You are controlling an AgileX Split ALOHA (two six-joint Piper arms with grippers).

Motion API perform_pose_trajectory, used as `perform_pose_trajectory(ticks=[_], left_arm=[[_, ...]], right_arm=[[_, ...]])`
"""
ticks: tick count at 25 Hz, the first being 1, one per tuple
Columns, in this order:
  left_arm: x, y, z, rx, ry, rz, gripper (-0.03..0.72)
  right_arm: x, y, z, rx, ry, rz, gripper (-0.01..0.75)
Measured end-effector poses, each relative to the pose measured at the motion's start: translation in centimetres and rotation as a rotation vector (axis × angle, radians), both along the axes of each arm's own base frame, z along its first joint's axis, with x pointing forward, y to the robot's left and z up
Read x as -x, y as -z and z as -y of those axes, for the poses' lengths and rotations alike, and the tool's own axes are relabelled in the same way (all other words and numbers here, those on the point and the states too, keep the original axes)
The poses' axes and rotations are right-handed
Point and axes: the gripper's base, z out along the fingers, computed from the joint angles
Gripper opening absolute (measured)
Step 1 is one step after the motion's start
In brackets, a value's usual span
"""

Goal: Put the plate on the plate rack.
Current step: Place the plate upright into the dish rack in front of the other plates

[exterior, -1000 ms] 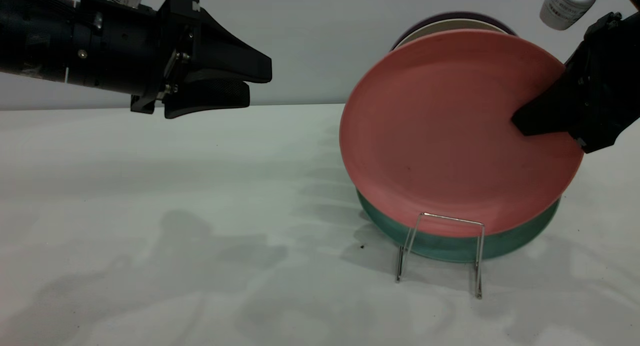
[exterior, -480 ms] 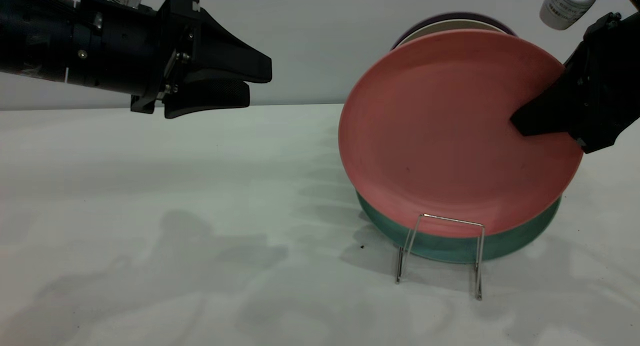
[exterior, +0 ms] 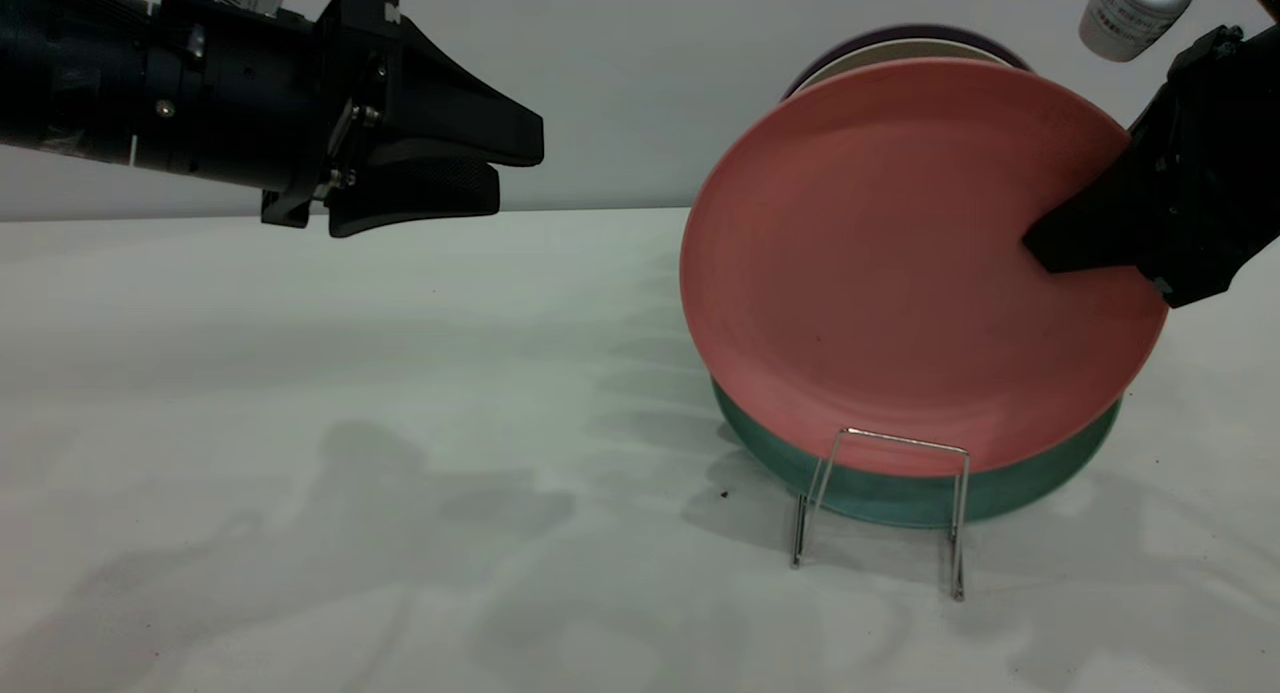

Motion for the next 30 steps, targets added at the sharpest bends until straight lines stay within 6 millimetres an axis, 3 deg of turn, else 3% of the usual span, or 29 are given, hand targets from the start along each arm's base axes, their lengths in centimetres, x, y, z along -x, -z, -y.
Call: perform_pose_trajectory(ticks=[8, 19, 30], left_arm=[[0.00, 0.00, 0.00, 0.000, 0.000, 0.000, 0.511], [0.00, 0.00, 0.00, 0.000, 0.000, 0.000, 0.511], [0.00, 0.00, 0.00, 0.000, 0.000, 0.000, 0.511]], right_arm=[[0.11, -0.03, -0.19, -0.016, -0.017, -0.006, 0.284], [0.16, -0.05, -0.28, -0.024, -0.026, -0.009, 0.314], [0.16, -0.04, -0.26, -0.021, -0.026, -0.008, 0.459]])
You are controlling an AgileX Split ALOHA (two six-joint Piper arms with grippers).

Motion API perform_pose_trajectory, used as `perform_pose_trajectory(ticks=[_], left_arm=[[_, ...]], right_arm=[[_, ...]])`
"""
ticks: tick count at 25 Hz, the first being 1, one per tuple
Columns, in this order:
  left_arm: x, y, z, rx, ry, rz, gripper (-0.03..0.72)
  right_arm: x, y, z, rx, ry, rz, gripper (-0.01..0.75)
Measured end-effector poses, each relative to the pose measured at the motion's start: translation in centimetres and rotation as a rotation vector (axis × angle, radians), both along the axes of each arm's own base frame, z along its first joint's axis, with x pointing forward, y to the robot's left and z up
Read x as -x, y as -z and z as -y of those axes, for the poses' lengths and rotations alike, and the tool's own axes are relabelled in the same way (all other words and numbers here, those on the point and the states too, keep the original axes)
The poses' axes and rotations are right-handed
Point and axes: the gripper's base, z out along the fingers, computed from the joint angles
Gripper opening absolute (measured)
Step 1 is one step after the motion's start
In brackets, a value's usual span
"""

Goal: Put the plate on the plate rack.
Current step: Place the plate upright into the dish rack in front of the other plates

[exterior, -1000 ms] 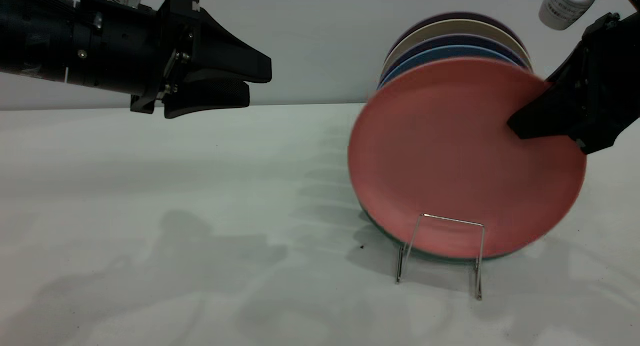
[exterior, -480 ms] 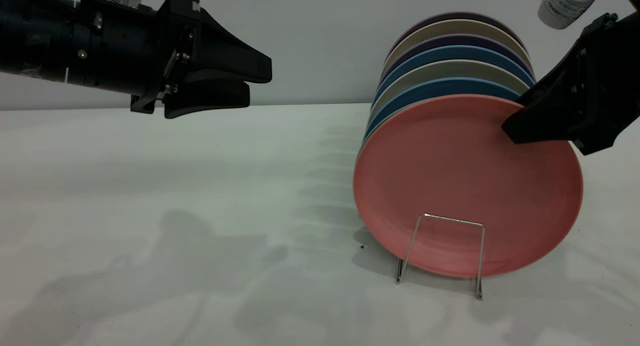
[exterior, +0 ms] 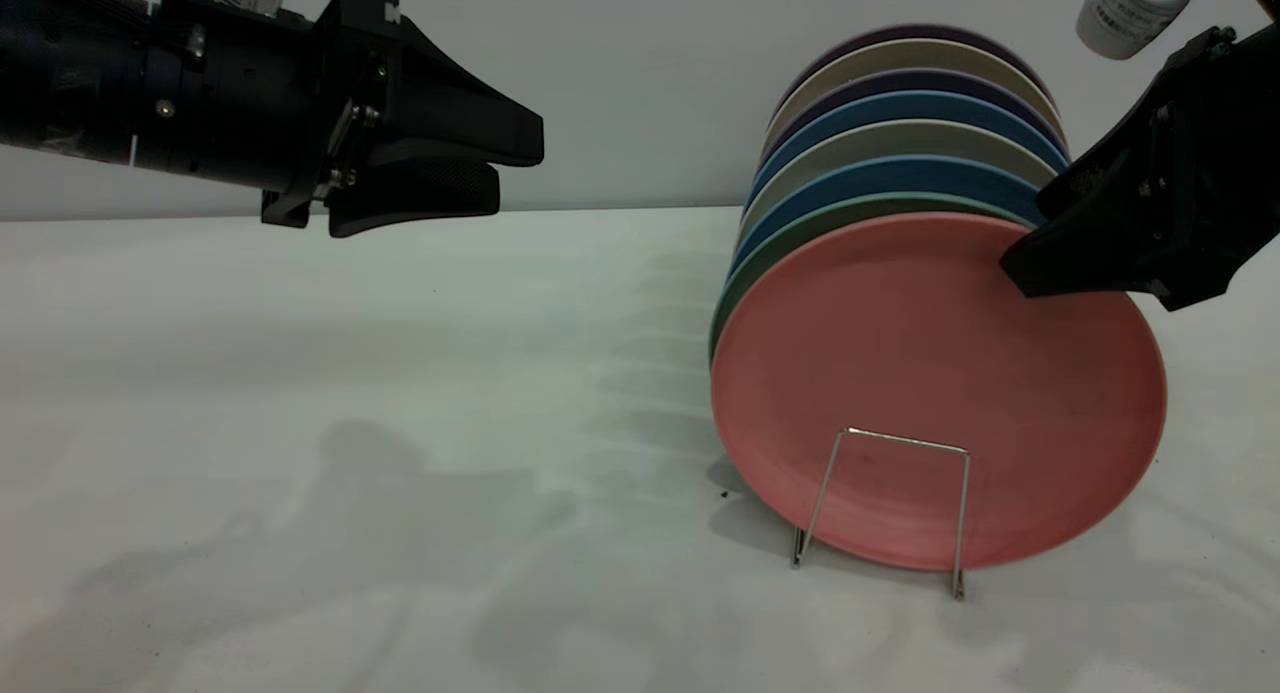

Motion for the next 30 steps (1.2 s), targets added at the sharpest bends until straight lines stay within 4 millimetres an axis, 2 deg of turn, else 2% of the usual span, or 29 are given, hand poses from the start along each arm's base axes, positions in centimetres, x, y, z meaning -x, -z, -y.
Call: perform_pose_trajectory(ticks=[6, 25, 27, 30], left_arm=[[0.0, 0.0, 0.0, 0.000, 0.000, 0.000, 0.511], [0.0, 0.0, 0.0, 0.000, 0.000, 0.001, 0.511], [0.0, 0.0, 0.0, 0.000, 0.000, 0.001, 0.511], [0.0, 0.0, 0.0, 0.000, 0.000, 0.001, 0.510]], right_arm=[[0.0, 0.0, 0.0, -0.001, -0.001, -0.001, 0.482], [0.3, 0.0, -0.3, -0.018, -0.038, -0.014, 0.483], [0.4, -0.4, -0.3, -0.012, -0.042, -0.008, 0.483], [0.9, -1.9, -0.1, -0.011, -0.032, 0.032, 0.483]])
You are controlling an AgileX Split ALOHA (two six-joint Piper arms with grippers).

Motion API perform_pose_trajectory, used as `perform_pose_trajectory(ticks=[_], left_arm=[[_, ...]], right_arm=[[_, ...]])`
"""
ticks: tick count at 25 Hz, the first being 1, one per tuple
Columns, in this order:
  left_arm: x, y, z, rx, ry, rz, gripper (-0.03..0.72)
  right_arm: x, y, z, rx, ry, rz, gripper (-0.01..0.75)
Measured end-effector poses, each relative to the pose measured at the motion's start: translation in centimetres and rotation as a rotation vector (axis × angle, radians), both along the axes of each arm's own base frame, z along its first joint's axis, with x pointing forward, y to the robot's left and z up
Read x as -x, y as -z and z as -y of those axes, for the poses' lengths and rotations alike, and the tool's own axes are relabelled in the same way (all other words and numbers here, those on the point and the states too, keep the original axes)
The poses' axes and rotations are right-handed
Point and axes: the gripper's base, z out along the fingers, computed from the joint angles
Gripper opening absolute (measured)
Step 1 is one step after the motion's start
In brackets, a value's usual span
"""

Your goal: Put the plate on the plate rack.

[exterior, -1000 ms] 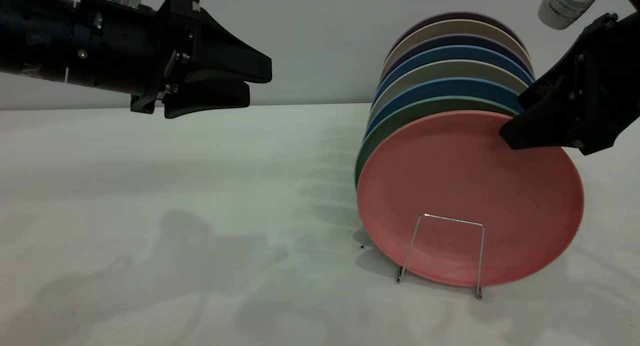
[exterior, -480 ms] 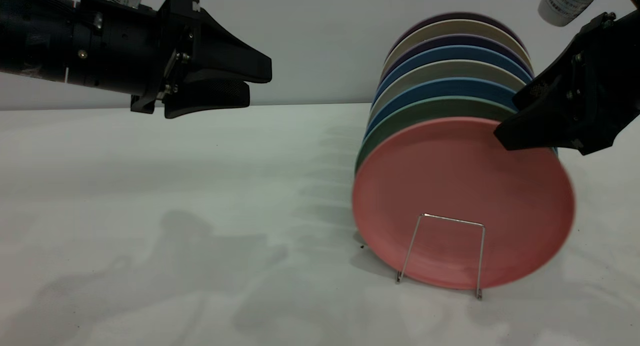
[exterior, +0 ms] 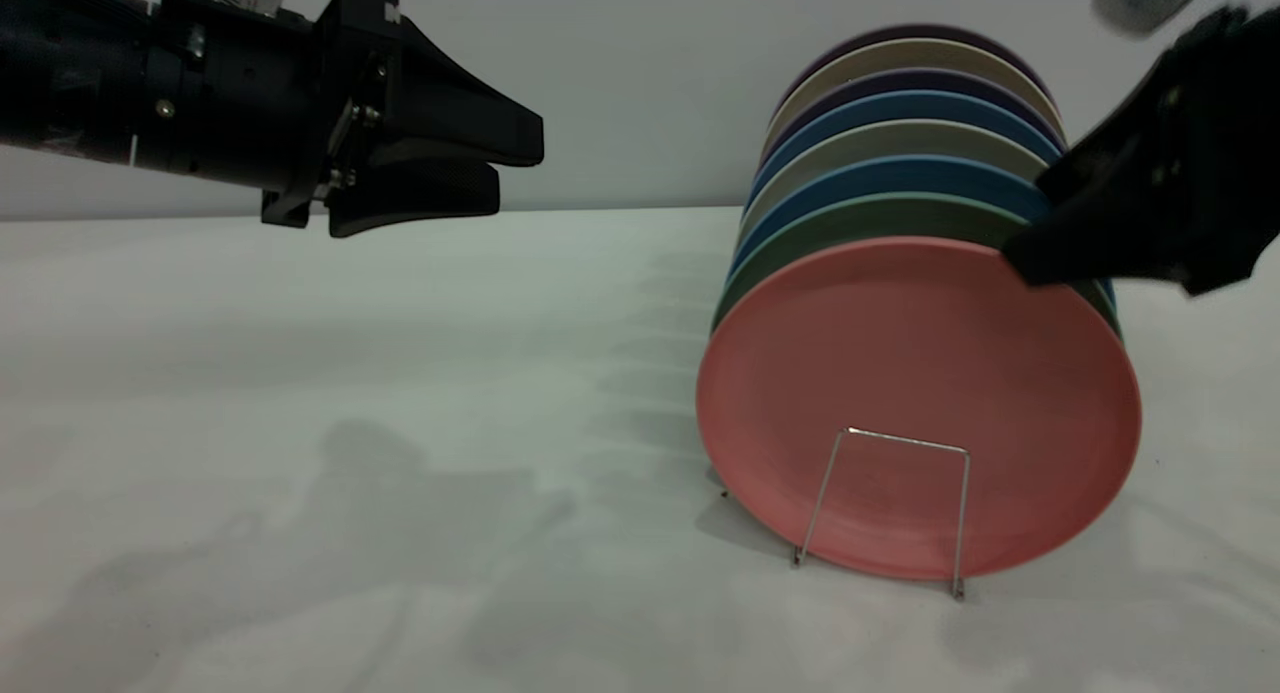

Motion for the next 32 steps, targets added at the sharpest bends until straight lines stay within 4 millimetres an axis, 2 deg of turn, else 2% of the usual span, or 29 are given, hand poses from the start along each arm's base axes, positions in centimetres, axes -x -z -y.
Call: perform_pose_trajectory(ticks=[4, 7, 11, 14, 17, 19, 24, 28, 32], left_arm=[[0.0, -0.1, -0.2, 0.004, -0.004, 0.003, 0.510], [-0.1, -1.1, -1.0, 0.005, -0.025, 0.034, 0.510], [0.4, -5.1, -3.2, -0.019, -0.053, 0.160, 0.510], [2.0, -9.2, -4.7, -0.060, -0.063, 0.272, 0.510], [4.8, -13.5, -5.8, -0.138, -0.080, 0.382, 0.510], [6.9, -15.8, -6.1, -0.199, -0.084, 0.432, 0.510], [13.1, -20.1, -6.6, -0.310, -0.116, 0.531, 0.510], [17.9, -21.8, -7.3, -0.414, -0.175, 0.570, 0.510], [22.2, -20.8, -8.2, -0.482, -0.279, 0.559, 0.510]], right_arm=[[1.2, -3.1, 0.5, -0.025, 0.085, 0.051, 0.483], [2.8, -6.0, 1.1, -0.045, 0.149, 0.106, 0.483], [6.6, -10.4, 2.0, -0.135, 0.264, 0.171, 0.468], [10.0, -12.4, 2.9, -0.181, 0.356, 0.153, 0.435], [12.8, -13.4, 4.1, -0.182, 0.465, 0.150, 0.412], [14.4, -13.8, 4.7, -0.205, 0.541, 0.136, 0.406], [16.8, -12.9, 5.4, -0.156, 0.637, -0.018, 0.404], [18.2, -12.5, 5.5, -0.130, 0.641, -0.103, 0.403], [19.9, -12.3, 5.6, -0.114, 0.634, -0.149, 0.403]])
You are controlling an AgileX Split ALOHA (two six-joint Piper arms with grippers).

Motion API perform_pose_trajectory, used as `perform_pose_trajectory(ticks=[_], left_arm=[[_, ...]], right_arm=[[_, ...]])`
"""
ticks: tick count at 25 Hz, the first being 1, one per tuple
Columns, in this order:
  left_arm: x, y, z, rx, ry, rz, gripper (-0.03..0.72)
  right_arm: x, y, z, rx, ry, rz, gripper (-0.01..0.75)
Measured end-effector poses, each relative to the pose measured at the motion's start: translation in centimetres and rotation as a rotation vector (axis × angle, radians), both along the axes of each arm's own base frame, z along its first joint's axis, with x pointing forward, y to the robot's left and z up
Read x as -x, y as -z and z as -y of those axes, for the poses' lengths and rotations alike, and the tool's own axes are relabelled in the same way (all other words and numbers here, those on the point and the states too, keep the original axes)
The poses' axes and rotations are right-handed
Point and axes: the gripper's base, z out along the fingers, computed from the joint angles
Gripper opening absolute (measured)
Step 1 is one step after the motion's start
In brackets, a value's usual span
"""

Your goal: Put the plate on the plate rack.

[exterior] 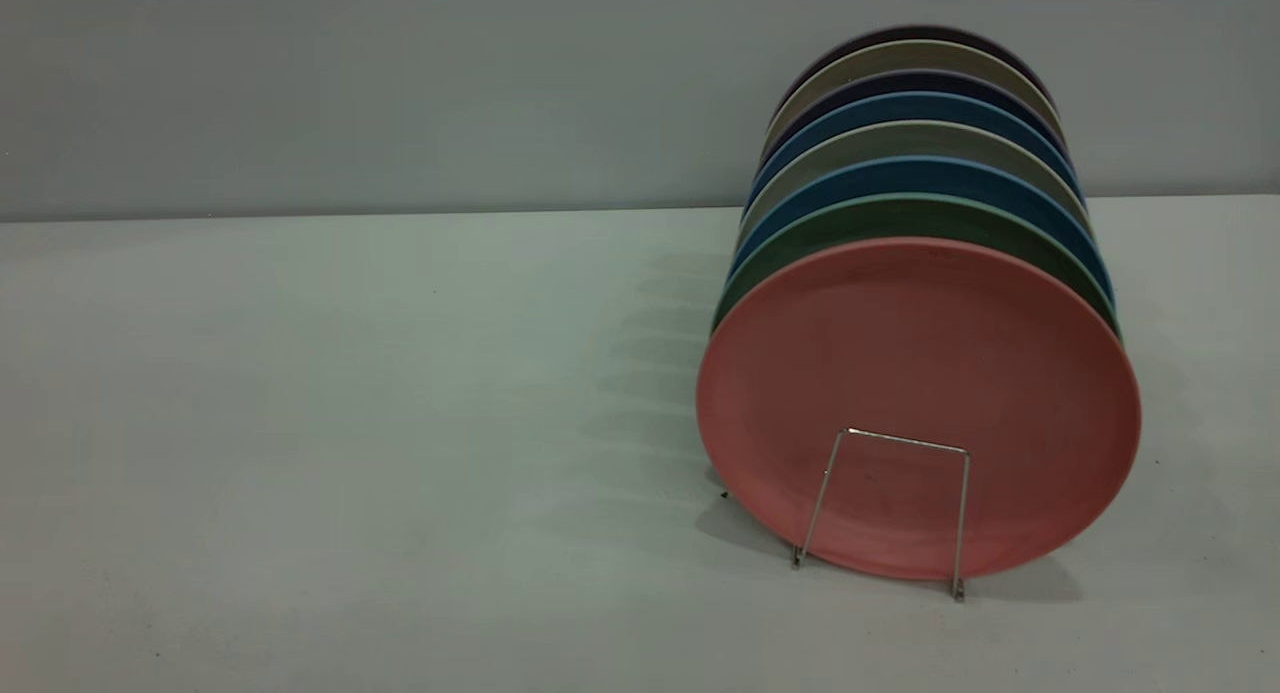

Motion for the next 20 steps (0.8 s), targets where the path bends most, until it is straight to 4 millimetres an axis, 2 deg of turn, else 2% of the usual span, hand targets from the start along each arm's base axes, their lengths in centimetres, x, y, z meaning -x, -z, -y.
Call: perform_pose_trajectory(ticks=[3, 7, 13, 20], left_arm=[[2.9, 1.6, -0.4, 0.007, -0.059, 0.022, 0.510], [4.9, 4.2, -0.5, 0.054, -0.096, -0.003, 0.510], [7.4, 5.3, -0.7, 0.105, -0.129, 0.022, 0.510], [9.8, 6.9, -2.3, -0.004, -0.247, -0.060, 0.510]], right_arm=[[1.4, -0.2, 0.1, -0.005, -0.005, 0.016, 0.403], [3.0, 0.0, 0.2, -0.018, -0.009, 0.063, 0.403], [4.1, 3.0, 0.2, -0.027, -0.022, 0.051, 0.403], [5.2, 5.6, 0.5, 0.024, -0.074, 0.045, 0.403]])
